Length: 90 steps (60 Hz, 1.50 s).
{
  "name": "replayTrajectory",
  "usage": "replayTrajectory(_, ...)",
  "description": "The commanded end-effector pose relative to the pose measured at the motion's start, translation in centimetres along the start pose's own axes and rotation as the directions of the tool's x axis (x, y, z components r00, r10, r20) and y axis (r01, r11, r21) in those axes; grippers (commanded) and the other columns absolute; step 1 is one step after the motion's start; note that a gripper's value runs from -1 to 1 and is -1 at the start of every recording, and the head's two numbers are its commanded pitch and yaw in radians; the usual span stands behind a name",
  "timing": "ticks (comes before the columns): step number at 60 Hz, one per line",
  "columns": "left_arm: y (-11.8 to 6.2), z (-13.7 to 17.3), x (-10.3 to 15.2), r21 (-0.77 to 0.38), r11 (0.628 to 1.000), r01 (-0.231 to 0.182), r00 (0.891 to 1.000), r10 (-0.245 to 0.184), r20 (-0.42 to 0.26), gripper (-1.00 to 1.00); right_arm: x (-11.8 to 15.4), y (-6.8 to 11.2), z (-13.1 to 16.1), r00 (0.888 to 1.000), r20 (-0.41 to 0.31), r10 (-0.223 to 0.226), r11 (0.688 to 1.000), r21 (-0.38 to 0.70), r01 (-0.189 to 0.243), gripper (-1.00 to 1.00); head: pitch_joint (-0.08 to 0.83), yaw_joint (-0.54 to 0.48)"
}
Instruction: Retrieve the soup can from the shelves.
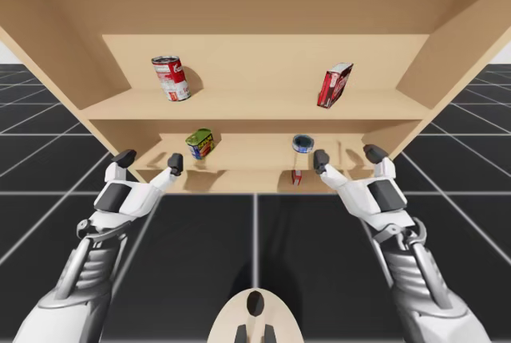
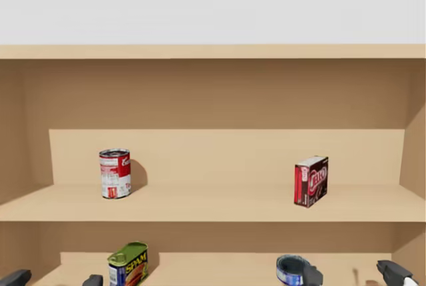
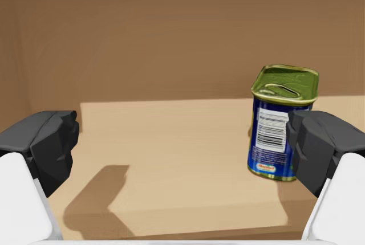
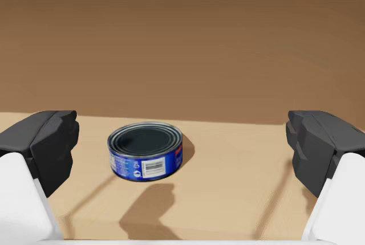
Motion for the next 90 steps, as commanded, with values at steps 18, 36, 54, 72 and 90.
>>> replayTrajectory(18,0.3,0.0,0.0,0.013,1.0,0.005,1.0,-0.005,0.006,-1.0,-0.1,-0.1,-0.2,1.0,0.012,0.005,0.999,-0.05,-0.004,-1.0,0.092,0.12)
replayTrajectory(36,-0.4,0.2,0.2,0.001,1.0,0.004,1.0,-0.004,0.009,-1.0,0.0,-0.3,-0.2,1.0,0.016,0.005,0.998,-0.059,-0.004,-1.0,0.14,0.32)
replayTrajectory(54,-3.2,4.1,6.6,0.008,1.0,0.01,0.998,-0.009,-0.059,-1.0,0.0,-0.4,-0.2,1.0,0.016,0.009,0.997,-0.075,-0.008,-1.0,0.156,0.31)
replayTrajectory(72,-4.4,4.5,13.2,-0.079,0.997,0.026,0.997,-0.031,-0.068,-1.0,-0.1,-0.6,-0.2,1.0,0.007,0.014,0.996,-0.083,-0.013,-1.0,0.162,0.33)
replayTrajectory(90,-5.6,1.6,16.2,-0.106,0.994,-0.003,0.998,-0.003,-0.061,-1.0,0.1,-0.9,-0.1,1.0,0.009,0.015,0.995,-0.095,-0.014,-1.0,0.168,0.33)
